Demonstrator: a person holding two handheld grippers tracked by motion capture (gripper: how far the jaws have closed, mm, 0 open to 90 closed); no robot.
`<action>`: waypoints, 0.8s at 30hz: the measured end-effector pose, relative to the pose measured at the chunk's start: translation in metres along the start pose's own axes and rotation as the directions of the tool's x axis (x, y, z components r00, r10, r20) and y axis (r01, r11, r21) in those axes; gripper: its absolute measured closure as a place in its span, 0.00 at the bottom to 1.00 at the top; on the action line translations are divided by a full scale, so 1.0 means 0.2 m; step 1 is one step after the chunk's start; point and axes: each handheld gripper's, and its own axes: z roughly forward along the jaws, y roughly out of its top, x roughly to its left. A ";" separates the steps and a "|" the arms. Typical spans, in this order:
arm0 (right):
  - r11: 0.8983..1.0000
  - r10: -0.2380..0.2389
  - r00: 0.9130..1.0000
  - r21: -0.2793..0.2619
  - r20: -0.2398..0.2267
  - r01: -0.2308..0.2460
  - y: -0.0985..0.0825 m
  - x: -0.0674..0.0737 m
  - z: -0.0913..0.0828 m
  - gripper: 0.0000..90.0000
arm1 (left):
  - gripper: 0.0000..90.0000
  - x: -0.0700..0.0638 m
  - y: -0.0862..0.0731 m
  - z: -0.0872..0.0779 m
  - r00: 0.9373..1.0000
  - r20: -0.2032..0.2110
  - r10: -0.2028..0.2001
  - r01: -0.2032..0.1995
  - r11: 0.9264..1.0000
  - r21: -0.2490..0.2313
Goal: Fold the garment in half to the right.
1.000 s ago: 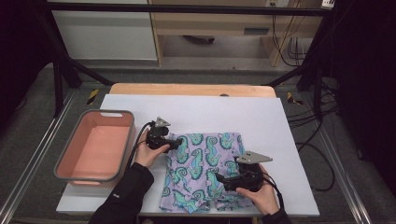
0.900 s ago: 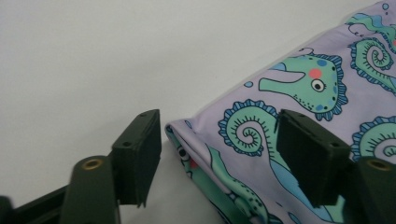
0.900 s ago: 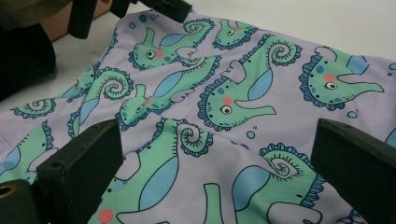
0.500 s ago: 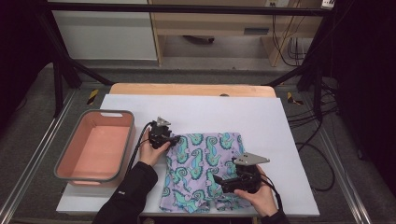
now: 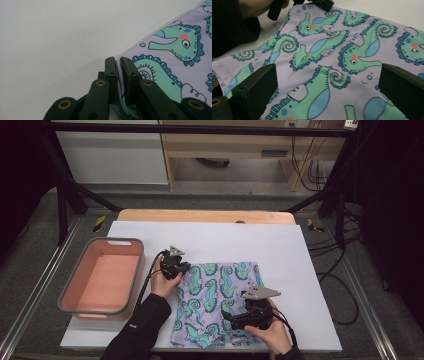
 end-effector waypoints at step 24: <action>0.999 -0.032 0.998 0.031 -0.046 0.033 0.02 0.26 0.17 0.07 | 0.94 -0.01 -0.02 0.01 1.000 -0.009 0.026 -0.027 0.999 -0.017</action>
